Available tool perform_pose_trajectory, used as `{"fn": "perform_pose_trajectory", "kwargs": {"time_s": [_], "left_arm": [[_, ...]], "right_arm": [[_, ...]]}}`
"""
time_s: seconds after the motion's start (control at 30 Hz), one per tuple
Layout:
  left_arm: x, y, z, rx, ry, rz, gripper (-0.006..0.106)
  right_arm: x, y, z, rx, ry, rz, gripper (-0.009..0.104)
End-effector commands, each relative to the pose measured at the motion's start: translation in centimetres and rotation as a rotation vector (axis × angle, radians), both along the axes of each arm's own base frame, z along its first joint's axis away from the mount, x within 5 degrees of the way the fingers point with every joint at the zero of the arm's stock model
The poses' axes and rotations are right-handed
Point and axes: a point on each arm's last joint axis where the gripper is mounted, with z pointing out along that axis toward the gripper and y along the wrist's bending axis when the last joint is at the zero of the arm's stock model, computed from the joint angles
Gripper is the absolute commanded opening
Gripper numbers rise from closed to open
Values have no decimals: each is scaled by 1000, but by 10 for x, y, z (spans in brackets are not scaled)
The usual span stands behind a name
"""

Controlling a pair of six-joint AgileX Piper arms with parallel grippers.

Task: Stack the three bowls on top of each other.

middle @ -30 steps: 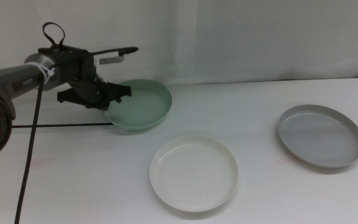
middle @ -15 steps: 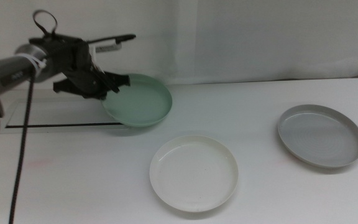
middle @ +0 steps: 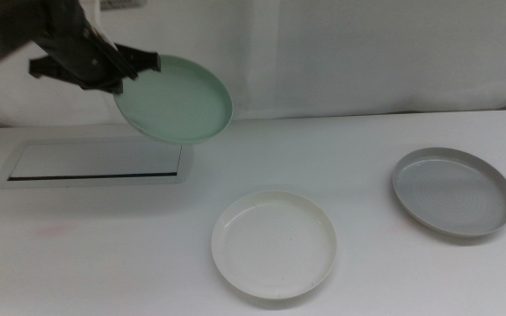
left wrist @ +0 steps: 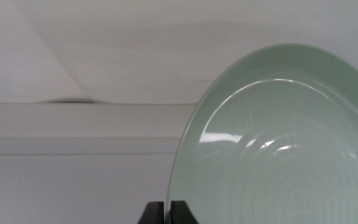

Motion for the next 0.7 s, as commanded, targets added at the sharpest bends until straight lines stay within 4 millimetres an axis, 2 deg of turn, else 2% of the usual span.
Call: {"fn": "perform_pose_trajectory", "kwargs": {"time_s": [0.0,0.17,0.33,0.43,0.47,0.53,0.67], "left_arm": [[-13,-2,22,-35,-6,-32,-3],[-41,-12,55,-57,2,-113,-3],[-74,-34,64,-54,-10,-195,-3],[-95,-45,55,-70,-7,-219,-3],[-111,-52,48,-81,-5,-232,-3],[-126,-59,34,-89,11,-254,-3],[-147,-77,8,-128,32,-284,-3]], "right_arm": [[-3,0,1,-6,-37,-7,103],[-3,0,1,-8,-37,-7,103],[-3,0,1,-13,-35,-7,103],[-3,0,1,-13,-35,-7,103],[-3,0,1,-13,-35,-7,103],[-3,0,1,-13,-35,-7,103],[-3,0,1,-13,-35,-7,103]]}}
